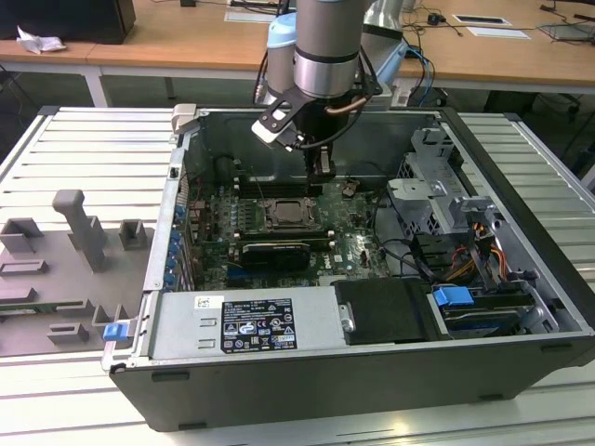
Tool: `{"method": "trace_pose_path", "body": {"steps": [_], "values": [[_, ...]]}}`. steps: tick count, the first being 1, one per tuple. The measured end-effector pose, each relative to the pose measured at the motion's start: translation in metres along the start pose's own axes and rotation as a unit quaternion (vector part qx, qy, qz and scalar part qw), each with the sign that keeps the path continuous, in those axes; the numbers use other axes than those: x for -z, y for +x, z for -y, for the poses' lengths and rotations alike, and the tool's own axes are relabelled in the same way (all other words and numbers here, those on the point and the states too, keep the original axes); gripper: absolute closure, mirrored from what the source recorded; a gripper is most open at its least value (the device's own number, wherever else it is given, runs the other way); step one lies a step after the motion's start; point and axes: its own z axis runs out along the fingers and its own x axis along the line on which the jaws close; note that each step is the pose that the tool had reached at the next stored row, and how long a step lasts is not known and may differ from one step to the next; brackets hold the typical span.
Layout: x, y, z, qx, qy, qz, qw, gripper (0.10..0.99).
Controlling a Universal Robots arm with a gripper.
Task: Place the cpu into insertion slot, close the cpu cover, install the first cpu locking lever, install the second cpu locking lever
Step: 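Close the cpu cover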
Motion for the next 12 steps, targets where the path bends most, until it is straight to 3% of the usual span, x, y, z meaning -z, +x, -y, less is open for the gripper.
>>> {"method": "trace_pose_path", "body": {"steps": [7, 12], "values": [[-0.0019, 0.001, 0.0203, 0.0, 0.0001, 0.0001, 1.0, 0.98], [-0.002, 0.0012, 0.0245, 0.0, 0.0, 0.0, 1.0, 0.98]]}}
